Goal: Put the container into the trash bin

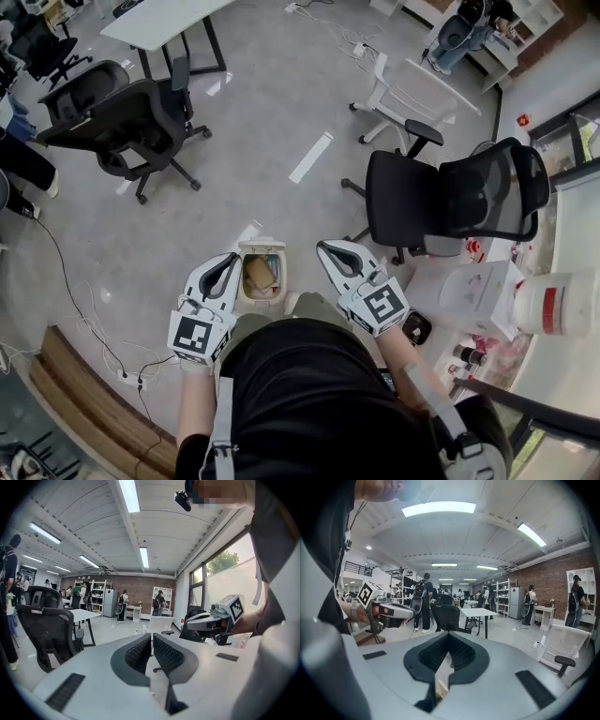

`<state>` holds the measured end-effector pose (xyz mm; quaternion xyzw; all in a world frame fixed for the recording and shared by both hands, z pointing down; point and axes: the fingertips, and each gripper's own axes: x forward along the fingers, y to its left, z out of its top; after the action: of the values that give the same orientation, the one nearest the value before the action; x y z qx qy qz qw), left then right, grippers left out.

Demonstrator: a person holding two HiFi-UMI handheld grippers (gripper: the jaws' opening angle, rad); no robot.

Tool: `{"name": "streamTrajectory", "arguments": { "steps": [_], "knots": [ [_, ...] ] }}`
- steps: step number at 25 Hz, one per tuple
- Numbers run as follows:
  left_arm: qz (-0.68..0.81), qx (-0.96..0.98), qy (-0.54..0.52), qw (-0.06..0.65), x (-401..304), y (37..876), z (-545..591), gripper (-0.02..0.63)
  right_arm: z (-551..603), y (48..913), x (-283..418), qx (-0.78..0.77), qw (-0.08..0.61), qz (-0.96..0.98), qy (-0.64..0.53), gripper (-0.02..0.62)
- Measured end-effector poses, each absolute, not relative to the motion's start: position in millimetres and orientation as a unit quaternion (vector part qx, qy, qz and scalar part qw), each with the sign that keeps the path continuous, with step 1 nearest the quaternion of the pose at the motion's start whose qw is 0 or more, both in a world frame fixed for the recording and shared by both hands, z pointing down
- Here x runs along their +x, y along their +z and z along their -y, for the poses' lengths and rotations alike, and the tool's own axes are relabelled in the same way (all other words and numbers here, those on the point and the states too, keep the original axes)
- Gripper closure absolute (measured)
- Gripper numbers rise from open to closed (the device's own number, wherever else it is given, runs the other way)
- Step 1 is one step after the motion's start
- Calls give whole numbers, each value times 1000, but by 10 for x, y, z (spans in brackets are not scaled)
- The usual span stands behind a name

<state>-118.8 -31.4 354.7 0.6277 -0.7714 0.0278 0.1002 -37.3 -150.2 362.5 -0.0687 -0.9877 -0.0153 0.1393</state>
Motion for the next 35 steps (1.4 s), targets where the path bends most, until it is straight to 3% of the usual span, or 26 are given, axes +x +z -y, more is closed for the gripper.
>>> {"name": "streamTrajectory", "arguments": {
  "steps": [35],
  "knots": [
    [771, 628, 27, 100, -1186, 3541, -261, 598, 981, 3753, -410, -71, 162, 984, -3, 580]
  ]
}}
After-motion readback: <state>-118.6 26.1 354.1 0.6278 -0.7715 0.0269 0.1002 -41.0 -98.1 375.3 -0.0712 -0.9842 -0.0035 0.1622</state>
